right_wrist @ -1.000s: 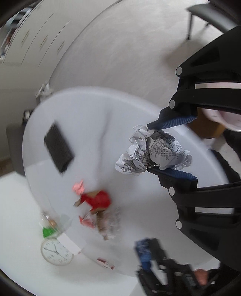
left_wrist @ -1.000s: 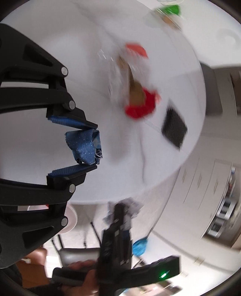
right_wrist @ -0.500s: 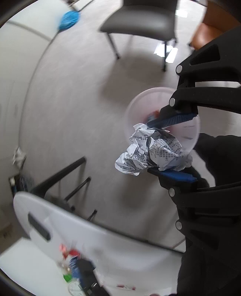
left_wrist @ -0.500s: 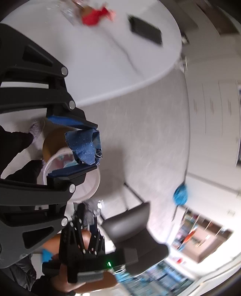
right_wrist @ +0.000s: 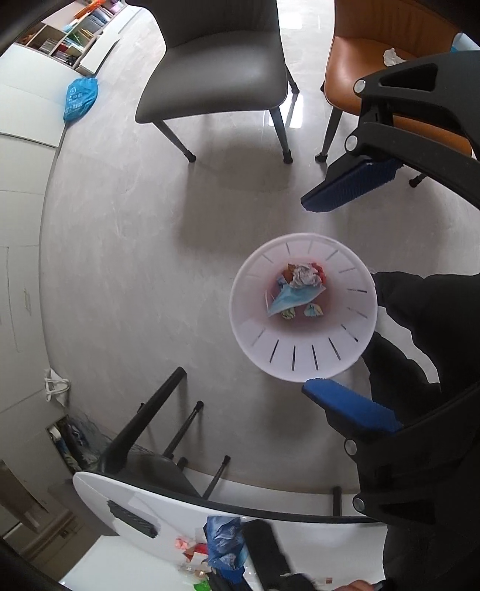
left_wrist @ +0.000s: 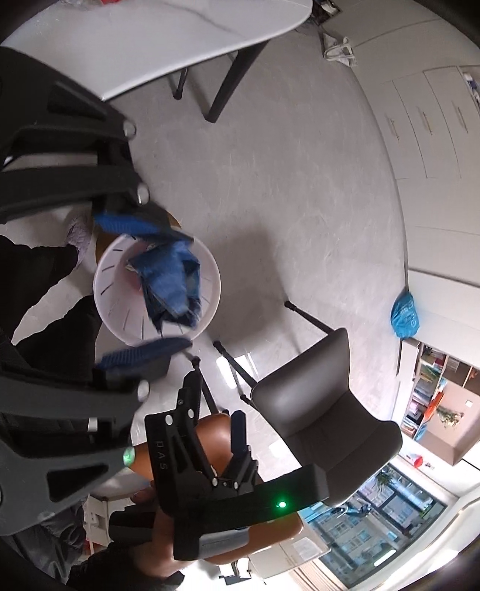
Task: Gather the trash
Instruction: 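Carry both items to the wastebasket and open both grippers to drop them, then grasp the clear plastic bottle with the left gripper while the right gripper grasps the clear plastic bag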
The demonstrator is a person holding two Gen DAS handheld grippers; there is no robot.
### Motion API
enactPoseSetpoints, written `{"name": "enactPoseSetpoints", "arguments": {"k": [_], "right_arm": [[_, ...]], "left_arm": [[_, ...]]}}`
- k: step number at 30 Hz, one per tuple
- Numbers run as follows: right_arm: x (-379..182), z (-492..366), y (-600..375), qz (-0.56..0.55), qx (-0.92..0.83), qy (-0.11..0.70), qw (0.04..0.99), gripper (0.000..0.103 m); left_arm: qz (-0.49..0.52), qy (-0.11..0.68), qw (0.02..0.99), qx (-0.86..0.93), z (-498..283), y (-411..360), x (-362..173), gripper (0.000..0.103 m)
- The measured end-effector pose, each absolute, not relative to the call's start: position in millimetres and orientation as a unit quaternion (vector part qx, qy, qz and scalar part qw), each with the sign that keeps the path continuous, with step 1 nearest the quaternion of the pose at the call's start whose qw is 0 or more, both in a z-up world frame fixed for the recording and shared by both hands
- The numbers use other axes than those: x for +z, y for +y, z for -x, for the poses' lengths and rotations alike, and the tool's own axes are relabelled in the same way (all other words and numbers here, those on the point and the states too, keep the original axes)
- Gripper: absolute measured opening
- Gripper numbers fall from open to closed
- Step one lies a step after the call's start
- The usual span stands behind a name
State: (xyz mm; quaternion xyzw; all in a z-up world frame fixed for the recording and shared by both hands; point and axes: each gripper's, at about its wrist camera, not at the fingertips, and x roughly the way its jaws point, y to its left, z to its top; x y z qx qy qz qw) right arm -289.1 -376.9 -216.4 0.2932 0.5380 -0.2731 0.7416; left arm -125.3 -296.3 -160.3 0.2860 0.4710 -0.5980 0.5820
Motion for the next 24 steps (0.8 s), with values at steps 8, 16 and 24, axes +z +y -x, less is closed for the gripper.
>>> {"name": "enactPoseSetpoints", "arguments": {"k": [8, 16, 24], "right_arm": [[-215.9, 295.8, -382.4, -0.29, -0.266, 0.534, 0.748, 0.094], [-215.0, 292.0, -378.5, -0.285, -0.26, 0.535, 0.752, 0.095], [-210.1, 280.8, -373.1, -0.275, -0.252, 0.534, 0.758, 0.095]], "left_arm": [[-0.278, 0.459, 0.609, -0.584, 132.2, -297.1, -150.5, 0.095], [-0.271, 0.469, 0.62, -0.568, 123.0, -288.3, -151.0, 0.095], [-0.262, 0.467, 0.634, -0.558, 114.6, -277.5, -142.1, 0.095]]}}
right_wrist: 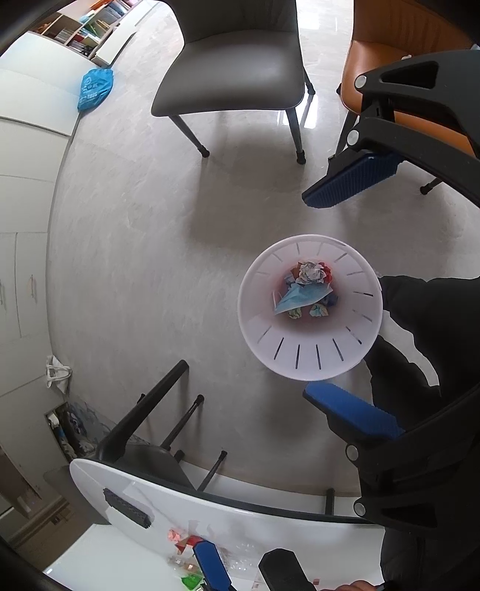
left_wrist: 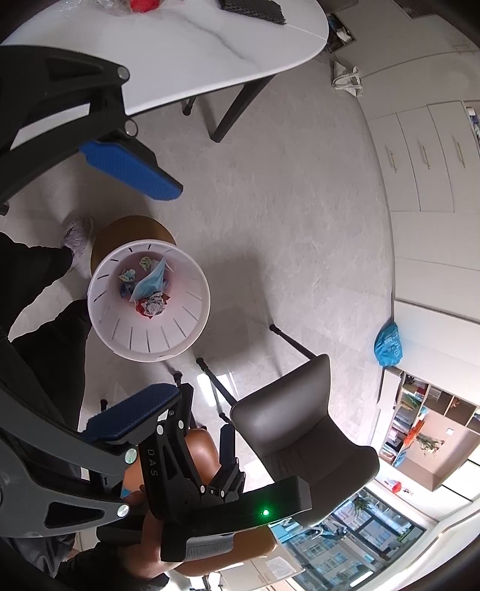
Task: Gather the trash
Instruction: 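Grasp the clear plastic bottle with the left gripper while the right gripper grasps the clear plastic bag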
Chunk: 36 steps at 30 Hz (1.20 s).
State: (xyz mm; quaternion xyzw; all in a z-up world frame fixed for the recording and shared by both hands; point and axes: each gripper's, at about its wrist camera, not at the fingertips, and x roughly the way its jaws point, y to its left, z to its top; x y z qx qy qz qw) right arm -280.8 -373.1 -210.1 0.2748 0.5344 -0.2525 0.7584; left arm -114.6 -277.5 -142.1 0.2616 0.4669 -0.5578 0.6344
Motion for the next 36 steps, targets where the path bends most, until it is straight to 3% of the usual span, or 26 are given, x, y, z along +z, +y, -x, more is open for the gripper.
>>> {"name": "enactPoseSetpoints", "arguments": {"k": [9, 20, 28, 36], "right_arm": [[-190.2, 240.2, -355.3, -0.249, -0.212, 0.519, 0.789, 0.095], [-171.3, 103.4, -273.9, -0.154, -0.058, 0.524, 0.836, 0.095], [-144.8, -13.6, -157.6, -0.008, 0.103, 0.499, 0.86, 0.095], [-139.2, -93.4, -64.9, 0.138, 0.193, 0.456, 0.858, 0.095]], "left_arm": [[-0.224, 0.457, 0.701, -0.499, 83.5, -244.1, -123.2, 0.095], [-0.131, 0.461, 0.824, -0.301, -10.4, -96.7, -95.3, 0.095], [-0.073, 0.481, 0.856, -0.171, -55.3, 21.4, -101.7, 0.095], [-0.052, 0.493, 0.855, -0.155, -91.7, 84.5, -115.0, 0.095]]}}
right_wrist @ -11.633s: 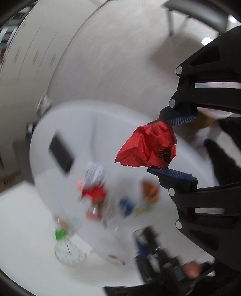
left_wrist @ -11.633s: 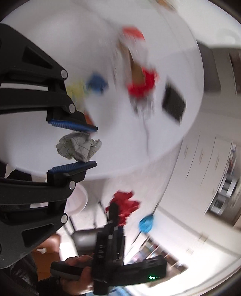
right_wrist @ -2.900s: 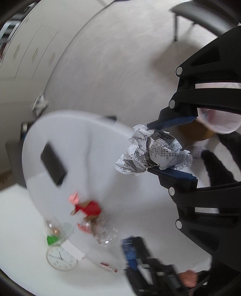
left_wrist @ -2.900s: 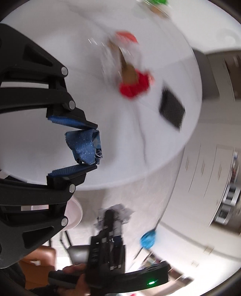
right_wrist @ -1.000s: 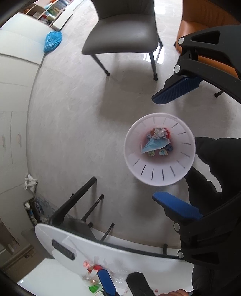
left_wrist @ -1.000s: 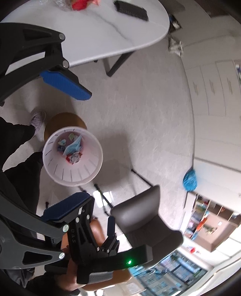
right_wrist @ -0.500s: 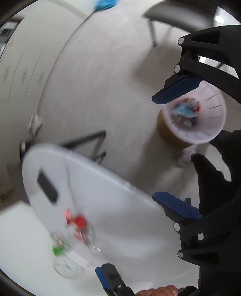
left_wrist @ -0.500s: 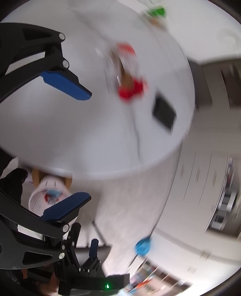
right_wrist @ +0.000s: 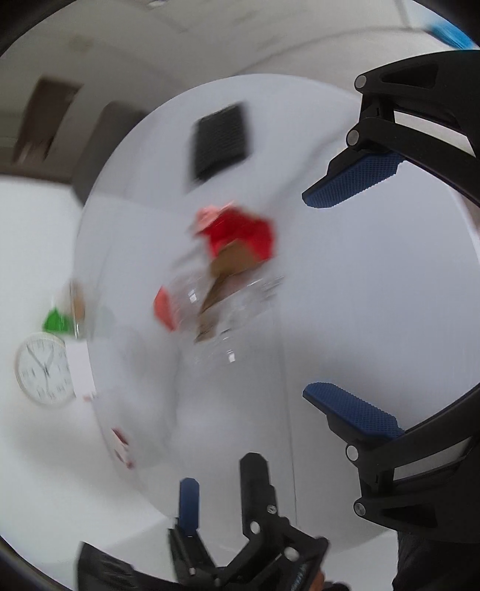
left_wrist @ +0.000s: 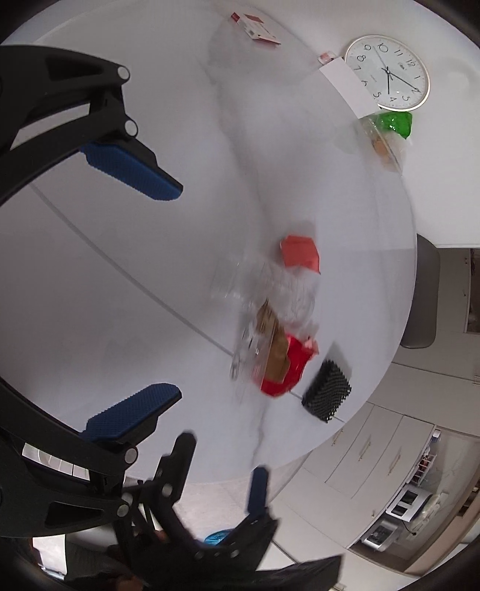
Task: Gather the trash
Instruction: 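Grasp the clear plastic bottle with the left gripper while the right gripper grasps the clear plastic bag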
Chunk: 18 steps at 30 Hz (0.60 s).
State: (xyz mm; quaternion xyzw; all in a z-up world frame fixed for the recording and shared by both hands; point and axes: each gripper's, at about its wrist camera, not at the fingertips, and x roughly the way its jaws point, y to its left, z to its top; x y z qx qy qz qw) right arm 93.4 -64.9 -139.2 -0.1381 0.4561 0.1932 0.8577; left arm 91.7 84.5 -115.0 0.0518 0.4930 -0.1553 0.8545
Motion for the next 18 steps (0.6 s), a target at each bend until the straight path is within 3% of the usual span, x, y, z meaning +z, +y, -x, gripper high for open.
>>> {"name": "enactPoseSetpoints", "arguments": {"k": [5, 7, 11, 14, 18], "right_arm": [[-165.4, -131.8, -28.8, 0.221, 0.204, 0.451, 0.84, 0.091], [-180.2, -145.1, -19.3, 0.249, 0.206, 0.464, 0.825, 0.078], [-202.0, -157.1, -16.8, 0.27, 0.206, 0.494, 0.801, 0.04], [-201.5, -153.8, -23.4, 0.253, 0.206, 0.508, 0.797, 0.028], [-186.2, -144.3, -39.5, 0.181, 0.211, 0.525, 0.805, 0.026]], "left_arm": [[-0.045, 0.501, 0.849, -0.162, -117.5, 99.2, -128.0, 0.095], [-0.039, 0.507, 0.845, -0.166, -128.9, 102.4, -133.5, 0.095], [-0.035, 0.512, 0.84, -0.175, -146.5, 104.8, -142.1, 0.095], [-0.045, 0.515, 0.836, -0.184, -159.9, 101.5, -148.6, 0.095], [-0.07, 0.511, 0.826, -0.227, -177.0, 90.7, -151.9, 0.095]]}}
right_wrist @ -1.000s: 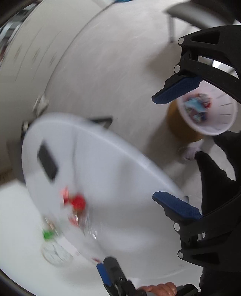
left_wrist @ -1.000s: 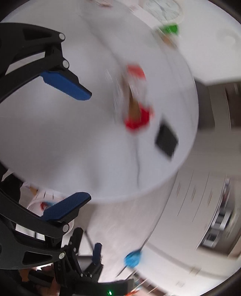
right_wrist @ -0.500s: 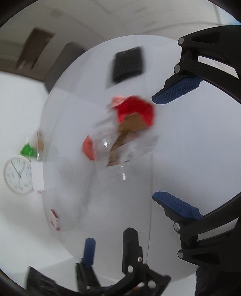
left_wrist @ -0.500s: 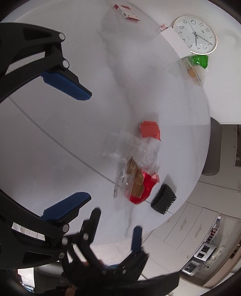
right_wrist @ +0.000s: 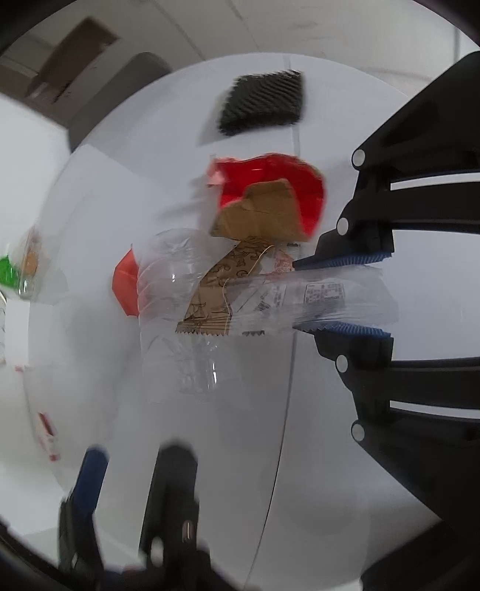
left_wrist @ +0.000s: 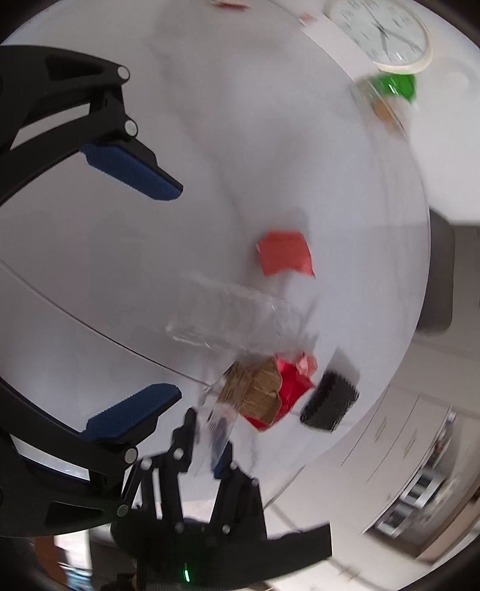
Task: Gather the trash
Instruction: 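Grasp the clear plastic bottle with the left gripper while the right gripper grasps the clear plastic bag, then carry the bottle and bag to the wastebasket and open both grippers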
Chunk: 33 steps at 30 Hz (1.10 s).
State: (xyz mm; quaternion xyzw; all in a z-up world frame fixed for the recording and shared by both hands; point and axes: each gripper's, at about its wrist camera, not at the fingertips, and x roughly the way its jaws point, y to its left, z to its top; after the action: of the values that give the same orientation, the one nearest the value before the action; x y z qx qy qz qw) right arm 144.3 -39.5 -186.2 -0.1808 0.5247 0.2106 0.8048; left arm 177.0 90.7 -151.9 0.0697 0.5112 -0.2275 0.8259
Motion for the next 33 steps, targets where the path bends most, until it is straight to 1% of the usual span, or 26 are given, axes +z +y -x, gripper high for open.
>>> {"name": "enactPoseSetpoints", "arguments": {"k": [3, 7, 9, 14, 15, 16, 17, 18, 24, 28, 33], "right_arm": [[-168.7, -132.3, -57.8, 0.081, 0.223, 0.532, 0.813, 0.026], [-150.1, -109.1, -75.0, 0.008, 0.217, 0.527, 0.821, 0.026], [-143.1, -98.2, -83.8, -0.015, 0.203, 0.525, 0.826, 0.026], [-134.4, -72.8, -108.1, -0.059, 0.164, 0.524, 0.834, 0.026], [-135.5, -68.3, -113.8, -0.068, 0.154, 0.525, 0.834, 0.026], [-136.2, -65.0, -117.7, -0.074, 0.148, 0.526, 0.834, 0.026], [-137.4, -61.4, -122.1, -0.08, 0.142, 0.528, 0.834, 0.026], [-137.6, -56.7, -126.3, -0.085, 0.137, 0.529, 0.833, 0.026], [-137.3, -47.9, -134.0, -0.089, 0.131, 0.529, 0.834, 0.026], [-139.3, -52.3, -134.5, -0.086, 0.133, 0.528, 0.835, 0.026], [-134.0, -44.9, -137.5, -0.087, 0.141, 0.514, 0.842, 0.026]], "left_arm": [[-0.103, 0.507, 0.808, -0.28, -190.9, 75.8, -155.4, 0.095], [-0.202, 0.503, 0.771, -0.335, -213.0, 46.9, -170.7, 0.095], [-0.229, 0.509, 0.758, -0.339, -224.9, 37.5, -180.8, 0.095], [-0.231, 0.541, 0.734, -0.338, -249.4, 20.7, -204.6, 0.095], [-0.228, 0.541, 0.735, -0.338, -250.6, 18.8, -206.7, 0.094], [-0.226, 0.539, 0.737, -0.338, -251.2, 16.7, -208.2, 0.084], [-0.225, 0.54, 0.737, -0.338, -251.4, 15.2, -209.7, 0.067], [-0.224, 0.545, 0.734, -0.339, -251.7, 14.1, -211.3, 0.063], [-0.207, 0.543, 0.74, -0.339, -241.5, 16.3, -206.1, 0.063], [-0.204, 0.541, 0.741, -0.343, -221.3, 16.8, -197.8, 0.063], [-0.171, 0.529, 0.75, -0.359, -182.6, 7.3, -175.3, 0.063]]}}
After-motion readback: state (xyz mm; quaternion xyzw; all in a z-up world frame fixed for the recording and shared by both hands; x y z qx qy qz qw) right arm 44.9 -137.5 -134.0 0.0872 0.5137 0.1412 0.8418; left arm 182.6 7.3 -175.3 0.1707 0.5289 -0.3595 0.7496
